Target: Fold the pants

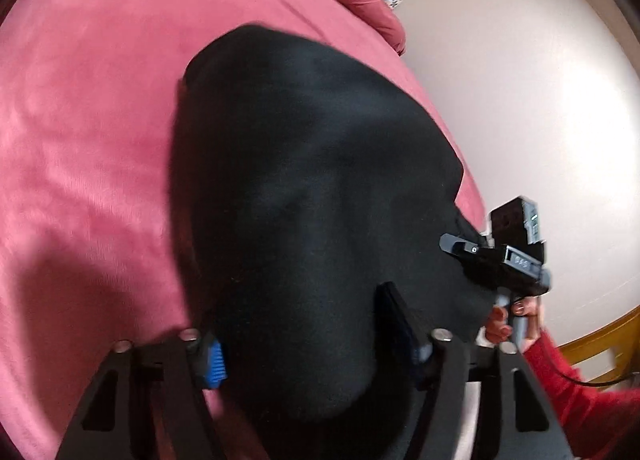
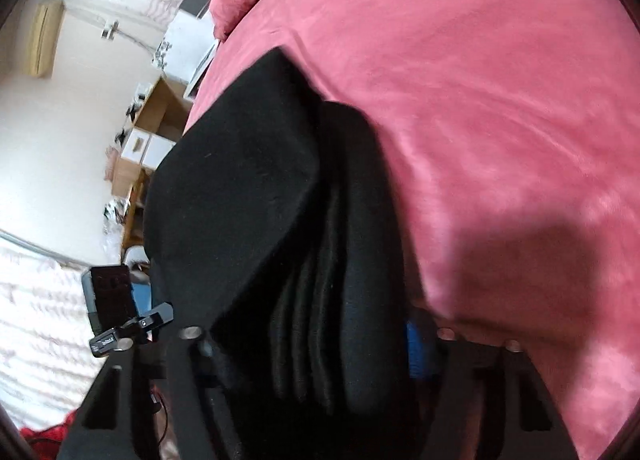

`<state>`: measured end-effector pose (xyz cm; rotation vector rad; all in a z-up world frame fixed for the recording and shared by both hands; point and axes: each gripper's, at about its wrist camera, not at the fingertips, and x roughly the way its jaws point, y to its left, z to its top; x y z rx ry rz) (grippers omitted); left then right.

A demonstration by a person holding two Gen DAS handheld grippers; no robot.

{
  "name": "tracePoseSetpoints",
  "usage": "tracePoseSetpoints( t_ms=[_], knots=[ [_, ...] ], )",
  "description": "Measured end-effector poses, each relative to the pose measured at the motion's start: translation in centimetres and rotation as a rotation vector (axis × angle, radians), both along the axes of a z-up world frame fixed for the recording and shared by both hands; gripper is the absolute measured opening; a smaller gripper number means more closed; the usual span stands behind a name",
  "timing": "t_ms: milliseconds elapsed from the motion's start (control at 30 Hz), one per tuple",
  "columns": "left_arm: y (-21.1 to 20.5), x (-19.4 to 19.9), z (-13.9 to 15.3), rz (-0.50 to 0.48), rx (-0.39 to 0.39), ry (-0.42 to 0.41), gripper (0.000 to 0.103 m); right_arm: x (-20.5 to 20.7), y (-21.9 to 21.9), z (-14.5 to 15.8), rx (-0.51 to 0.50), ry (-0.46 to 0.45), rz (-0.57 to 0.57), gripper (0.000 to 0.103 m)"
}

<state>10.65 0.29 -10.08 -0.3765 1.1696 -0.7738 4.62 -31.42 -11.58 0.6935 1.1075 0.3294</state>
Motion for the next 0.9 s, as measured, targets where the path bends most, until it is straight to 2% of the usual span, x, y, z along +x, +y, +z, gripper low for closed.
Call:
tracePoseSetpoints(
  t_ms=[33, 133, 300, 467, 633, 767, 900],
  knots=[
    [-0.2, -0.5, 0.8, -0.001, 0.012, -0.031, 0.05, 0.0, 0.4, 0.6, -0.019, -0.017, 0.01, 0.058],
    [-0.6, -1.4, 2.8, -0.006, 0.022, -0.094, 0.045, 0.0, 0.5, 2.1, 0.004, -0.061, 0.01, 0.049],
    [0.0, -0.9, 6.4, 0.033, 0.03, -0.196, 0.044, 2.0, 1.6, 5.6, 0.033, -0.187, 0.015, 0.047],
    [2.0, 3.0, 9.3, 0.084, 0.043, -0.278, 0.044, 7.4, 3.3, 7.7, 0.06, -0.275, 0.017, 0.047],
    [3.0, 7.4, 10.0, 0.125, 0.1, -0.311, 0.044, 14.0, 5.2, 7.4, 0.074, -0.3, 0.015, 0.047],
    [3.4, 10.6, 9.1, 0.142, 0.158, -0.297, 0.044, 18.1, 6.6, 6.1, 0.033, -0.292, 0.032, 0.047],
    [3.3, 13.7, 7.9, 0.129, 0.179, -0.298, 0.045, 20.9, 5.8, 4.6, 0.039, -0.283, 0.011, 0.047]
  ],
)
